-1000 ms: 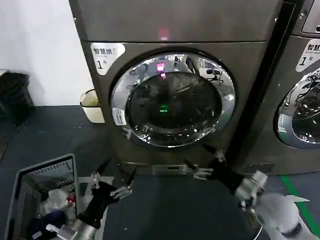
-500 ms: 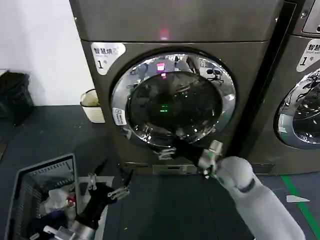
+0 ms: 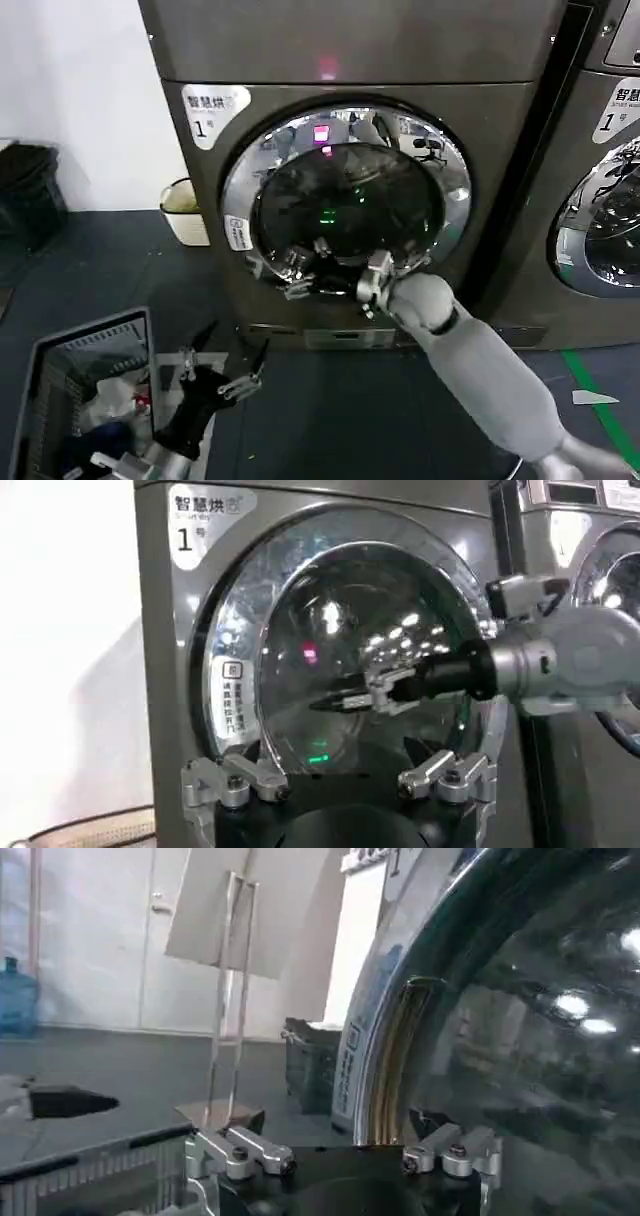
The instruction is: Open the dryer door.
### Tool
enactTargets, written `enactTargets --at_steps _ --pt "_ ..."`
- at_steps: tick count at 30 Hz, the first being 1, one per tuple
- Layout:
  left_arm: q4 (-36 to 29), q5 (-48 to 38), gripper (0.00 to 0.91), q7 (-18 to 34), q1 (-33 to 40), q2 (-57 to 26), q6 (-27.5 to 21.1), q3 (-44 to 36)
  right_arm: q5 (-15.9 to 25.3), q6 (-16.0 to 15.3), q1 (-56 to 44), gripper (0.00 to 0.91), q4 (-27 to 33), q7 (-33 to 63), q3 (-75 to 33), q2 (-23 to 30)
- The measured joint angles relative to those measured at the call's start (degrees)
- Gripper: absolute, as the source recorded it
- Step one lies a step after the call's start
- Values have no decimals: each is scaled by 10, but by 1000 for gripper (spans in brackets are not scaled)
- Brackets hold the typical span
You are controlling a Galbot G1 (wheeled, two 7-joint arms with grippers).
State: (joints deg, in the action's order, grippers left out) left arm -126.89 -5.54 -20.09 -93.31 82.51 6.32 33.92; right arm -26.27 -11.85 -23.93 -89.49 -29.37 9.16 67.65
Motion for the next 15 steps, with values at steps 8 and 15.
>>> enactTargets --at_steps 8,15 --pt "0 1 907 -1 1 0 -2 -4 5 0 24 907 33 3 17 32" --pt "-1 7 907 -2 -3 2 -2 -5 7 -1 41 907 61 3 30 49"
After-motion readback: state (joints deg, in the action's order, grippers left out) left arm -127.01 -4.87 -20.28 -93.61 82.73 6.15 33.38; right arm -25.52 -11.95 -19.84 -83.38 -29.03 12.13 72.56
